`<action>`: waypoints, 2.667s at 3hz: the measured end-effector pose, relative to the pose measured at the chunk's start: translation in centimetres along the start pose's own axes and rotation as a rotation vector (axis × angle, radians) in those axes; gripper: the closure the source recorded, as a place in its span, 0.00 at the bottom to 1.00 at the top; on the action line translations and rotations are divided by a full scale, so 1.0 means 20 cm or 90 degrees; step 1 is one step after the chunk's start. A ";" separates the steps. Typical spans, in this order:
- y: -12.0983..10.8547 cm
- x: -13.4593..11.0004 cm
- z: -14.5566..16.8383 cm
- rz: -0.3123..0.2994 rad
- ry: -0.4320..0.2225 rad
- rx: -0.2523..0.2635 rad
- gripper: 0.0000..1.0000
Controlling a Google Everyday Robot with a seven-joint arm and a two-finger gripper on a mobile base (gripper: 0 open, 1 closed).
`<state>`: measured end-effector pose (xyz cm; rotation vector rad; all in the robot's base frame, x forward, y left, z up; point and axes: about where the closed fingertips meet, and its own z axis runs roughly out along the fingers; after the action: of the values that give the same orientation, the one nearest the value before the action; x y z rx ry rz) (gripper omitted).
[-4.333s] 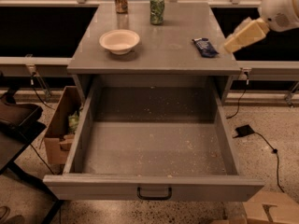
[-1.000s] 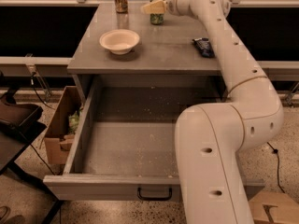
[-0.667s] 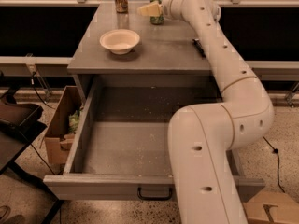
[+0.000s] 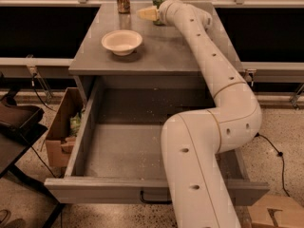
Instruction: Place green can into top drawer
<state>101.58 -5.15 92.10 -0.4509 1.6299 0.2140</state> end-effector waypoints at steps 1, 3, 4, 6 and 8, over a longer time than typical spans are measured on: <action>0.02 0.01 0.07 0.017 -0.019 0.013 0.00; 0.07 0.09 0.18 0.013 -0.023 0.043 0.00; 0.07 0.09 0.18 0.013 -0.023 0.043 0.00; -0.03 0.11 0.20 0.009 -0.057 0.096 0.00; 0.07 0.06 0.24 0.007 -0.062 0.089 0.00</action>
Offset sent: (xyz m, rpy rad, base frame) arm 0.1065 0.0275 0.0194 0.0754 -0.0768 -0.0167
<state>105.32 -2.14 90.10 -0.3197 1.5413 0.1274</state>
